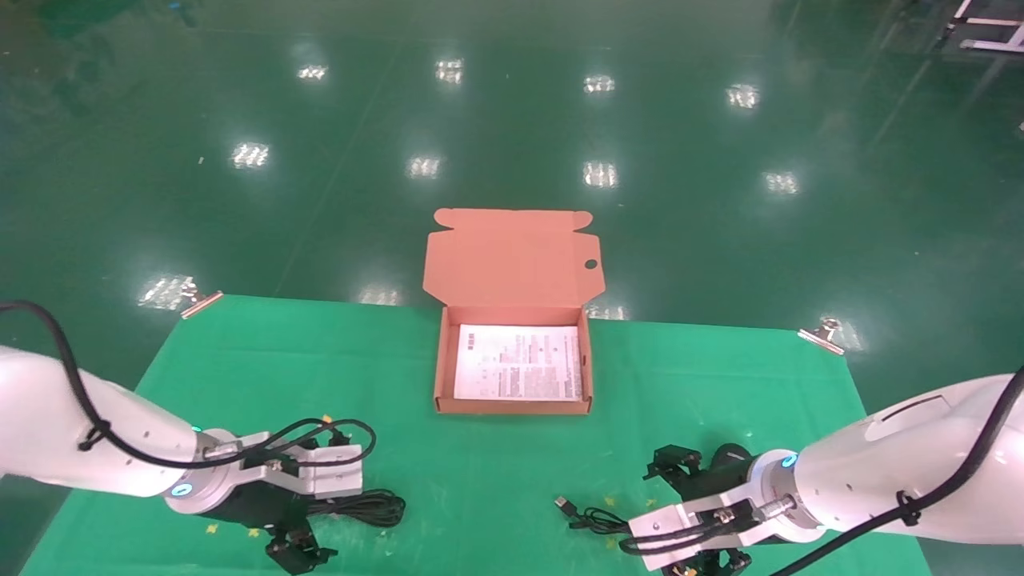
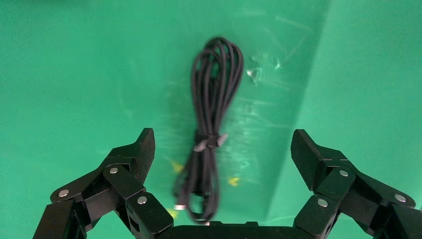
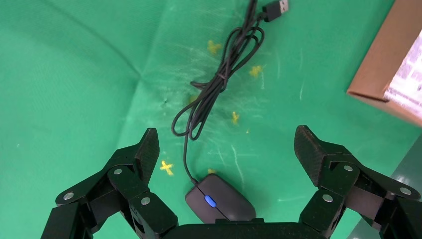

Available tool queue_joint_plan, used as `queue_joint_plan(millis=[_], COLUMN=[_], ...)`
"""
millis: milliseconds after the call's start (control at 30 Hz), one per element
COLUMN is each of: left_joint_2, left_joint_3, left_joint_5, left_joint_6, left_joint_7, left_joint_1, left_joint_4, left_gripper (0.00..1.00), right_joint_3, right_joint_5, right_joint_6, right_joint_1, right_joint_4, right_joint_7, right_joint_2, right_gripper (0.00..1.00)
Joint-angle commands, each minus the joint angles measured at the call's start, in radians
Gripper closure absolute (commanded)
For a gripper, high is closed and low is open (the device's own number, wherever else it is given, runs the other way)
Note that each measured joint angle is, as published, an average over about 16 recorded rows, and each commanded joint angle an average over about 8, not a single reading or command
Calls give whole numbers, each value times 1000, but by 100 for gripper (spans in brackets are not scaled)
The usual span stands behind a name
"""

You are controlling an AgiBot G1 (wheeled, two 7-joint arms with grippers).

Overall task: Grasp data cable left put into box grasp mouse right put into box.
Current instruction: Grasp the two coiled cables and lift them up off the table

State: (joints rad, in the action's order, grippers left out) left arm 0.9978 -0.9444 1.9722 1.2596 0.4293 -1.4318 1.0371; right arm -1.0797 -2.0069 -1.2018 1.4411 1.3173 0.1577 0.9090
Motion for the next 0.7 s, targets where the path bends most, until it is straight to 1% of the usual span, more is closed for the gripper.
queue_joint_plan(millis=[33,167,500,533,700], left_joint_2=[11,41,113,118,135], left_joint_3=[0,1,5,5,7], left_joint_5=[4,1,-8,-8,-12], left_joint_6=[-13,-35,-92,-96,-112], left_joint_7=[12,-5,-87,-96,-129], left_joint_1=[7,4,-19,-21,-27], left_joint_4=[-38,-128,-320,-335,-399], left_gripper=[0,0,0,7,69], right_joint_3=[-2,-5,-15,-15,-17], right_joint_5=[-23,-39,-60,-61,-67], right_joint_6=[13,34,95,101,129], right_joint_1=[-9,-22,-38,-39,-43], right_joint_4=[-8,-52,-203,-217,-272], right_joint_7=[38,63,45,41,24], right_joint_2=[14,43,122,129,151], right_gripper=[0,0,0,2,64])
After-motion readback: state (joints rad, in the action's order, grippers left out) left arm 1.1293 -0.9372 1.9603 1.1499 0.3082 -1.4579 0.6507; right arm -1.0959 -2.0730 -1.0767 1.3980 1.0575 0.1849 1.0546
